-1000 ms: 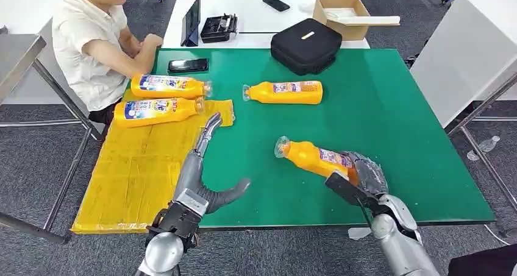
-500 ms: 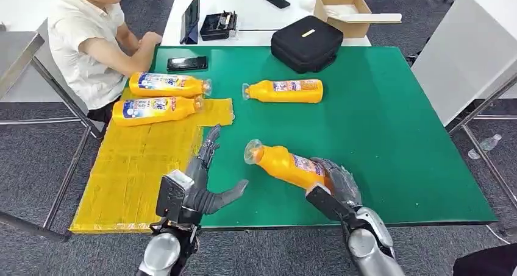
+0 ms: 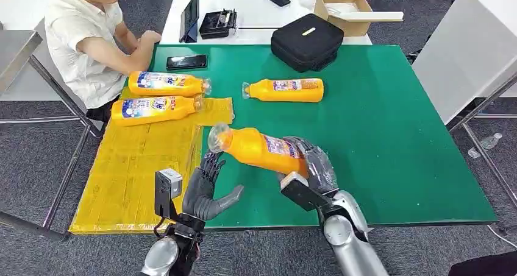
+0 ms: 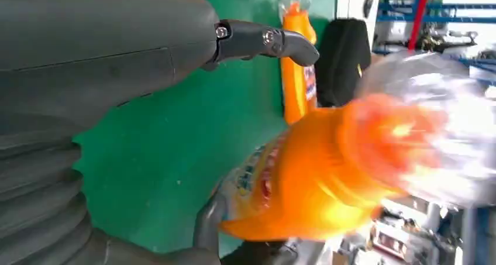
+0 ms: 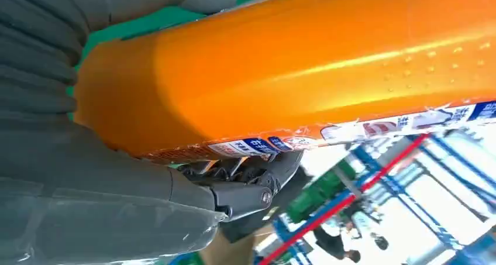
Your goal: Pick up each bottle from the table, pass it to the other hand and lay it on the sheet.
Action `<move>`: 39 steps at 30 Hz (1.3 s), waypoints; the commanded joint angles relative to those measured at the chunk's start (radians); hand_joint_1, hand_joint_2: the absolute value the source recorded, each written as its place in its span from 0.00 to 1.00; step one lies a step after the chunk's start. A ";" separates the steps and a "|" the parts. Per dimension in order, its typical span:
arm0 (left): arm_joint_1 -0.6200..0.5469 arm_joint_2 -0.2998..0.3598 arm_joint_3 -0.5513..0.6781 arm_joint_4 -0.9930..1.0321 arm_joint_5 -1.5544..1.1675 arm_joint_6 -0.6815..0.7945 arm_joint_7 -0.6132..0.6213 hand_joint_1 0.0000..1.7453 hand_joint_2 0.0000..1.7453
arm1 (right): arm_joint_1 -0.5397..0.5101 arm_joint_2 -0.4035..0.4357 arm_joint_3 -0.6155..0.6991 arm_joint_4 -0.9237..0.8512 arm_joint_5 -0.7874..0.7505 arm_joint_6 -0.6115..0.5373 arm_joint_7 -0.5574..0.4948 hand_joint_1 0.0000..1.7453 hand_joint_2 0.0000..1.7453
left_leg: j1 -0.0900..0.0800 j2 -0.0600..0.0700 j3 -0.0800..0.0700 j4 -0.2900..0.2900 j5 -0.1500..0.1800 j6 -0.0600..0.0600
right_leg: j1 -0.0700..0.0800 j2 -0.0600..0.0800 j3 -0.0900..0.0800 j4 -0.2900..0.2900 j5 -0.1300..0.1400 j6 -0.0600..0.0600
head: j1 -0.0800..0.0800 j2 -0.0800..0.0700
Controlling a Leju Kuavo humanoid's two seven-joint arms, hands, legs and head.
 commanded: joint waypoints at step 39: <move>-0.112 -0.062 -0.062 0.021 0.192 0.039 -0.117 0.00 1.00 | -0.105 0.148 0.147 0.207 -0.003 -0.020 -0.036 1.00 1.00 | 0.001 0.002 0.003 0.000 -0.001 0.000 | 0.002 0.000 0.003 -0.001 -0.001 -0.005 | 0.000 0.000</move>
